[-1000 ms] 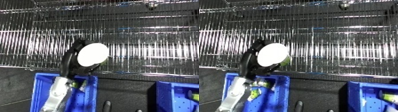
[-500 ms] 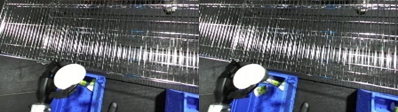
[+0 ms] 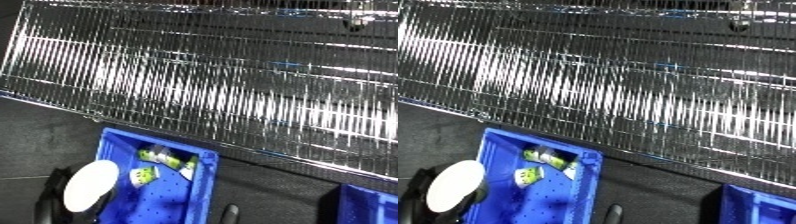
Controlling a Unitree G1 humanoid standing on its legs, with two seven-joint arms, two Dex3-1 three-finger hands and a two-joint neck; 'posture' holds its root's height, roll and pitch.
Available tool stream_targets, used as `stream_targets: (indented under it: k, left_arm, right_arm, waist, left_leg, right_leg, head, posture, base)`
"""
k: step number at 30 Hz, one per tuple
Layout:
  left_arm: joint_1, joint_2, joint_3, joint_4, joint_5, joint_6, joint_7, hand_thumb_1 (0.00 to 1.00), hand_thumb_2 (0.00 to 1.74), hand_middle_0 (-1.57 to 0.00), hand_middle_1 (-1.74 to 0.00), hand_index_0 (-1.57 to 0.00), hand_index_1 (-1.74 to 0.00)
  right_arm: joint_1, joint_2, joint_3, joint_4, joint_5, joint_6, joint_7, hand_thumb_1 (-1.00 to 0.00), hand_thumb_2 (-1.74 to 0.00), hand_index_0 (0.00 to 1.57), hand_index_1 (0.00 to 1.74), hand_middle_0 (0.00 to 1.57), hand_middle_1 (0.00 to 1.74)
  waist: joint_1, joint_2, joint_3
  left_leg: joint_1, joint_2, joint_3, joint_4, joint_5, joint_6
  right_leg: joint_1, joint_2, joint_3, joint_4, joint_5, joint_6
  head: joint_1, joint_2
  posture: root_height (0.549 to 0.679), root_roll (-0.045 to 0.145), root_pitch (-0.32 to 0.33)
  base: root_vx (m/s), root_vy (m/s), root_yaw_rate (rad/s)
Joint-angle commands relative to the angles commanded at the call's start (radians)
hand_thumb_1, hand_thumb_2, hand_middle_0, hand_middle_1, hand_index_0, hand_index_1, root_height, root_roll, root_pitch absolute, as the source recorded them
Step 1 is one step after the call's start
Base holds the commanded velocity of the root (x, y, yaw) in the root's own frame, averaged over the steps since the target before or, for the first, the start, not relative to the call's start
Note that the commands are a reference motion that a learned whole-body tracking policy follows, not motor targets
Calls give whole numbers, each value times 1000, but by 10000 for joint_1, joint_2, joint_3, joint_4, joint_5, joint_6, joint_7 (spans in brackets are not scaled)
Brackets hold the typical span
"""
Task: Pick up the object and place it into the box
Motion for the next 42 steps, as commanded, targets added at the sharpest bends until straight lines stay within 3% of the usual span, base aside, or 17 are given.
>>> stream_targets:
  k: [2, 6, 11, 22, 34, 42]
  left_arm:
    - [-39, 22, 32, 453, -199, 345, -164, 1000, 1740, -1570, -1740, -1570, -1740]
    - [-213, 81, 75, 1365, -632, 724, -650, 800, 1392, -1256, -1392, -1256, -1392]
    - [-660, 249, 29, 2464, -945, 886, -1401, 550, 957, -864, -957, -864, -957]
    - [-904, 446, 149, 3294, -1194, 900, -2195, 0, 0, 0, 0, 0, 0]
    - [-1041, 312, 52, 3203, -1264, 586, -2472, 0, 0, 0, 0, 0, 0]
    - [-1119, 195, -139, 3407, -1596, 1028, -3181, 0, 0, 0, 0, 0, 0]
  right_arm:
    - [22, 23, 75, 71, -1, 30, 54, 0, 0, 0, 0, 0, 0]
    - [197, 65, 133, 275, -147, -67, 302, 0, 0, 0, 0, 0, 0]
    - [345, -33, 110, 443, -226, -152, 599, 0, 0, 0, 0, 0, 0]
    - [427, -76, 123, 395, -291, 30, 709, 0, 0, 0, 0, 0, 0]
    - [360, 24, 221, 305, -120, 108, 797, 0, 0, 0, 0, 0, 0]
    - [273, 21, 205, 140, -96, 168, 775, 0, 0, 0, 0, 0, 0]
  waist:
    - [-45, -107, 0]
    - [-215, -337, 0]
    - [-372, -566, 0]
    - [-422, -724, 0]
    - [-401, -723, 0]
    - [-465, -737, 0]
  left_leg:
    - [18, 71, -24, -47, 62, -24]
    - [142, 233, -44, -137, 139, -54]
    - [306, 387, 0, -322, 215, -68]
    - [445, 442, 12, -523, 266, -91]
    - [496, 378, -12, -590, 258, -91]
    - [624, 364, 22, -630, 241, -88]
  right_leg:
    - [32, 33, 3, 47, -70, -26]
    - [160, 53, 23, 106, -195, -59]
    - [310, 83, 42, -24, -222, -81]
    - [466, 150, 61, -241, -215, -114]
    - [522, 145, 50, -336, -181, -100]
    - [628, 156, 84, -452, -108, -66]
  head:
    - [-414, -217]
    - [-1121, -477]
    - [-1559, -654]
    - [-1698, -775]
    - [-1531, -906]
    - [-1212, -909]
  posture:
    - [643, 41, 104]
    - [642, 39, 95]
    - [643, 39, 89]
    - [644, 38, 85]
    - [644, 36, 82]
    - [645, 35, 75]
  base:
    - [22, -10, 4]
    - [33, 9, -1]
    - [14, 13, 18]
    - [5, 5, 2]
    - [-6, -1, -5]
    - [-15, -14, -52]
